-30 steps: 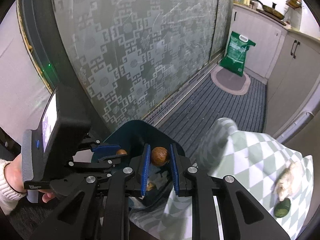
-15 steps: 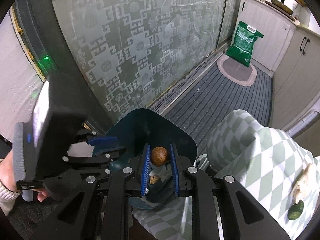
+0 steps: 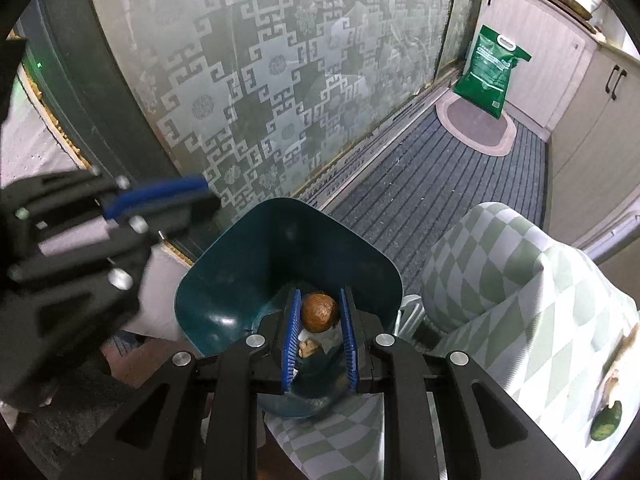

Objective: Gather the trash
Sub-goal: 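Open the left gripper to drop its nut in the bin while the right gripper drops its nut, then move both grippers back over the table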

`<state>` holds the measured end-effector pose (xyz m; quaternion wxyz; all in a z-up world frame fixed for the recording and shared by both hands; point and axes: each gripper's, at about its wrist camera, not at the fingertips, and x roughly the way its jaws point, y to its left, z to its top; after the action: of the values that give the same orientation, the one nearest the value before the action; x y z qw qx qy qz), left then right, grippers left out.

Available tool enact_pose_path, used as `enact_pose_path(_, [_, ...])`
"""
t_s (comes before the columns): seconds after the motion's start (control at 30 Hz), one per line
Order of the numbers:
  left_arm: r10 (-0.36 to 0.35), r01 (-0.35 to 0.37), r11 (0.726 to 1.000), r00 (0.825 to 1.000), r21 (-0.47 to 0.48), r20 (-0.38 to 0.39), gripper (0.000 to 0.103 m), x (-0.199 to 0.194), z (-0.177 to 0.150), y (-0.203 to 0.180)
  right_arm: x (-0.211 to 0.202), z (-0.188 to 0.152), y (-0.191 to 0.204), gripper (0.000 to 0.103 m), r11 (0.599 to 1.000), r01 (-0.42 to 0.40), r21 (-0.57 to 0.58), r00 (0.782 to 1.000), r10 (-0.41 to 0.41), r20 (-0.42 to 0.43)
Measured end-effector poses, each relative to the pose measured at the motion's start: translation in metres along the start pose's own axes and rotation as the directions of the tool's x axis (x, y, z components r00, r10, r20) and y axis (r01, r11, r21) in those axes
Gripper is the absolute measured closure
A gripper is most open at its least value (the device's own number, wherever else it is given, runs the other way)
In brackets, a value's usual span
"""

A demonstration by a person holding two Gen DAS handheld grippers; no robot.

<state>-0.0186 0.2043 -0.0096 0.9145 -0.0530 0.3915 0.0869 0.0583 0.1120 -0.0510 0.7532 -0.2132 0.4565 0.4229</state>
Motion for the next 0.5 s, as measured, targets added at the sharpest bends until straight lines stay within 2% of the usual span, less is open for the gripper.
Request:
enact_pose_path(0.1, [0.01,-0.009,1.0,0.997,-0.021,0.071,0.092,-0.013,0.006,0.001,0.003,-0.001,0.002,0.08,0.999,-0.04,-0.004,0.999,0.04,-0.02])
enact_pose_path(0.13, [0.015,-0.013,1.0,0.996,-0.028,0.089,0.092,-0.016,0.008,0.002,0.003,-0.001,0.002,0.076,0.999,-0.044,-0.001,0.999,0.044,-0.022])
enact_pose_path(0.2, [0.018,-0.013,0.999,0.992,-0.046,0.123,0.092,-0.022,0.013,0.002,0.001,-0.002,0.003,0.062,0.998,-0.055,-0.002,0.998,0.055,-0.013])
enact_pose_path(0.43, [0.002,0.016,0.996,0.979,-0.086,0.203,0.091,-0.04,0.02,-0.001,-0.022,-0.003,-0.004,0.06,0.997,-0.077,0.019,0.994,0.076,0.079])
enact_pose_path(0.5, [-0.019,0.04,0.995,0.975,-0.091,0.222,0.091,-0.044,0.023,-0.005,-0.032,-0.004,-0.009,0.056,0.997,-0.076,0.026,0.991,0.072,0.117])
